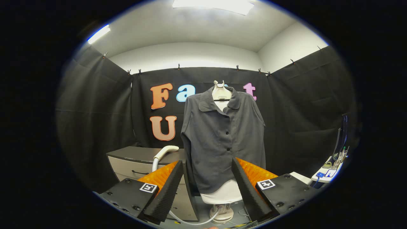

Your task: Iron the clothes twice with a garment steamer, once on the left side and once on the right side.

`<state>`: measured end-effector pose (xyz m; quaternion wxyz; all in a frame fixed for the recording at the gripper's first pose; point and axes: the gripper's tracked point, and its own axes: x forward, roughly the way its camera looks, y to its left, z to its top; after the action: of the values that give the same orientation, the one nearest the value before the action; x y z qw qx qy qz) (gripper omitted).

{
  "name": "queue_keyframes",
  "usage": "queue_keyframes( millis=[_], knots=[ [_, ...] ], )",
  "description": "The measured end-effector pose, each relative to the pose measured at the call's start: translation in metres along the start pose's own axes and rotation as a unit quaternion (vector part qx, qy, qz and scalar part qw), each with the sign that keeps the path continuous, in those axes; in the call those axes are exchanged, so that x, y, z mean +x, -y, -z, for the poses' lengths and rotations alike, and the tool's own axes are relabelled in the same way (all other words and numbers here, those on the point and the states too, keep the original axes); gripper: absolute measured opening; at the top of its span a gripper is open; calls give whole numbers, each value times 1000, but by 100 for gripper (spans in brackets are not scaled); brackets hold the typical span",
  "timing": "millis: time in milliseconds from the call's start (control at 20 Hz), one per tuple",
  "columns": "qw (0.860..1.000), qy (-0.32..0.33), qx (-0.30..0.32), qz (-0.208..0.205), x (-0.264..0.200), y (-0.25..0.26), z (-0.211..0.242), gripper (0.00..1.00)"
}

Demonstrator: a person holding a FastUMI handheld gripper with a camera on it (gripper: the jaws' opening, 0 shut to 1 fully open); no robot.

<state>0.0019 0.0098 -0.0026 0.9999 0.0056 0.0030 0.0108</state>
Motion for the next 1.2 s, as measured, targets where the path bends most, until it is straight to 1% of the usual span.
queue_keyframes(
  millis=[300,650,850,1000,1200],
  knots=[
    [1000,-1,-1,-6,2,-5,-1,98],
    [1000,6,-10,-16,14,-18,-13,98],
    [999,-5,-12,-40,31,-46,-19,98],
    [999,-20,-14,-43,50,-60,-14,98],
    [996,-38,-5,-82,84,-102,-16,98]
  ],
)
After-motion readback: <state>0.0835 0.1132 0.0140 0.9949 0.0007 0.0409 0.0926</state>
